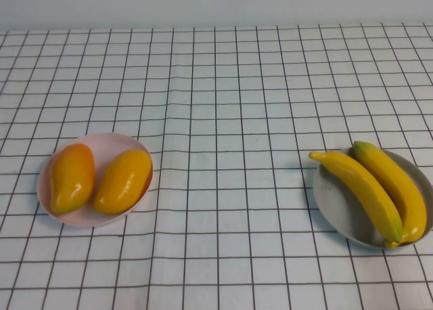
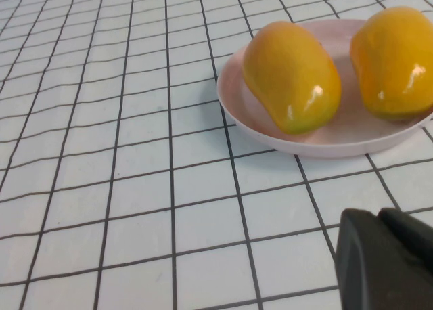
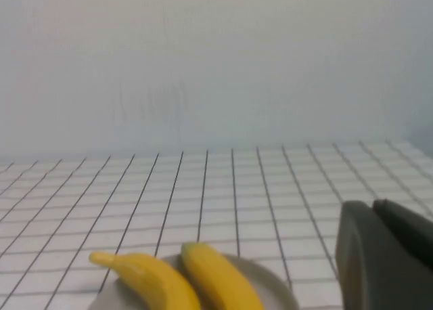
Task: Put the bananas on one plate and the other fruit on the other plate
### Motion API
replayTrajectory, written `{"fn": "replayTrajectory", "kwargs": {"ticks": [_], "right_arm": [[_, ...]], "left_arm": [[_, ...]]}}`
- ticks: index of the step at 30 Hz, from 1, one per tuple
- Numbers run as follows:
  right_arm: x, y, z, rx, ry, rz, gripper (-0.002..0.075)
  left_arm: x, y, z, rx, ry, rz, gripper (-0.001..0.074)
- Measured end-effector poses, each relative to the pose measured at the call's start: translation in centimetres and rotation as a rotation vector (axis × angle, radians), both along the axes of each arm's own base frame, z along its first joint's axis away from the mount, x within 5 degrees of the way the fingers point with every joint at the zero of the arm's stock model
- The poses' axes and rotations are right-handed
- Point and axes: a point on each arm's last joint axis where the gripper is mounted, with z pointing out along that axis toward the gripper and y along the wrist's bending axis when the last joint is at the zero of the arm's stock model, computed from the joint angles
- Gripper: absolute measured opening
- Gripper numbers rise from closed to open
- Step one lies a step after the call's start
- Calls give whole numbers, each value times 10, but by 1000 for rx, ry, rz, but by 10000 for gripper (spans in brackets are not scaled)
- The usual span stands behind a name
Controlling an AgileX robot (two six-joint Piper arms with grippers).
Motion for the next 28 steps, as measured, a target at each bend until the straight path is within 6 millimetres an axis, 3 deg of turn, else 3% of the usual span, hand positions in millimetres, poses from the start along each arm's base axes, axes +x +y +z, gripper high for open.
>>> {"fn": "replayTrajectory", "kwargs": {"ticks": [5, 12, 28], "right_arm": [[0, 2, -12, 84, 132, 26, -15], [-3, 4, -30, 52, 329, 43, -15], [-3, 4, -32, 50, 347, 44, -15]], "left_arm": [[0, 0, 0, 0, 0, 0, -4], [0, 0, 0, 0, 0, 0, -4], [0, 0, 0, 0, 0, 0, -4]]}}
